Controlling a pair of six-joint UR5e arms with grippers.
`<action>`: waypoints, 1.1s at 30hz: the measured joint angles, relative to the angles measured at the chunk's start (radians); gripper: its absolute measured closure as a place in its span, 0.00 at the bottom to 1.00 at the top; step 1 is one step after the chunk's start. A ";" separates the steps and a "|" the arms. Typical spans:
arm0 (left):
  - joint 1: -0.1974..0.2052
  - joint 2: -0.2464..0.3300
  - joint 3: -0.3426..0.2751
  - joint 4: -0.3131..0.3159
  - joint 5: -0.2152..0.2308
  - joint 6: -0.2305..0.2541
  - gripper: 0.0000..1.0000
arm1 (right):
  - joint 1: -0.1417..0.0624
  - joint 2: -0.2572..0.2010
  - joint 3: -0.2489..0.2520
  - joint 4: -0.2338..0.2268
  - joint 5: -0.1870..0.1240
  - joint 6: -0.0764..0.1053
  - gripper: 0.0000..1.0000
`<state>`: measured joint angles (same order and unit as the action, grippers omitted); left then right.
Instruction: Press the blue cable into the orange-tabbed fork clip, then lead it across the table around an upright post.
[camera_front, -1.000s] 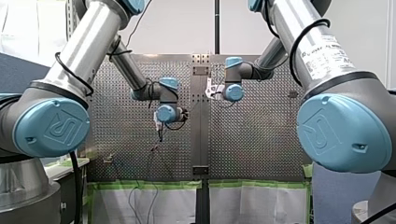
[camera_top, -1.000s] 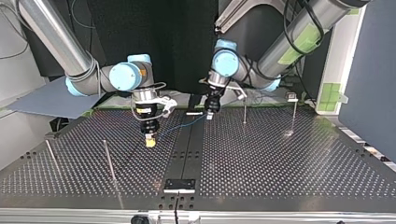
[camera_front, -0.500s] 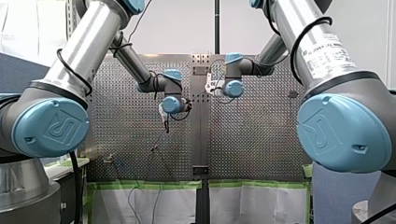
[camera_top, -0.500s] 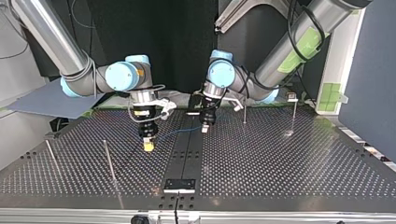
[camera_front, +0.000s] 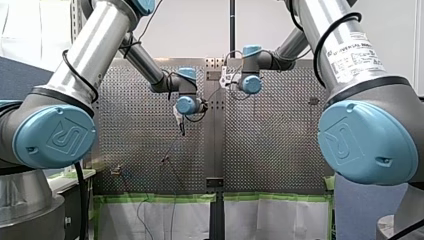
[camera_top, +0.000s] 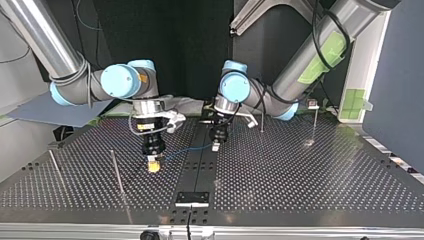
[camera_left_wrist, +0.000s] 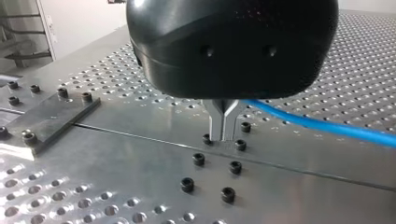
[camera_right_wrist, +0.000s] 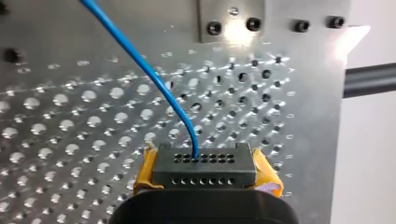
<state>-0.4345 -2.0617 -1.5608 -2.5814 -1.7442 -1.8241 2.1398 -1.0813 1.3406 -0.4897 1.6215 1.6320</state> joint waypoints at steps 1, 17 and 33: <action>0.000 0.000 0.004 -0.001 0.001 -0.003 1.00 | 0.000 -0.001 -0.001 0.000 0.000 0.000 1.00; -0.001 0.000 0.080 -0.010 0.029 -0.081 1.00 | -0.006 -0.022 -0.041 0.022 0.003 0.004 1.00; -0.008 0.000 0.134 -0.014 0.072 -0.156 1.00 | -0.031 -0.040 -0.055 0.039 0.006 0.005 1.00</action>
<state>-0.4421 -2.0621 -1.4266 -2.5951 -1.6722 -1.9803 2.1087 -1.1212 1.2858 -0.4508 1.6276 1.6369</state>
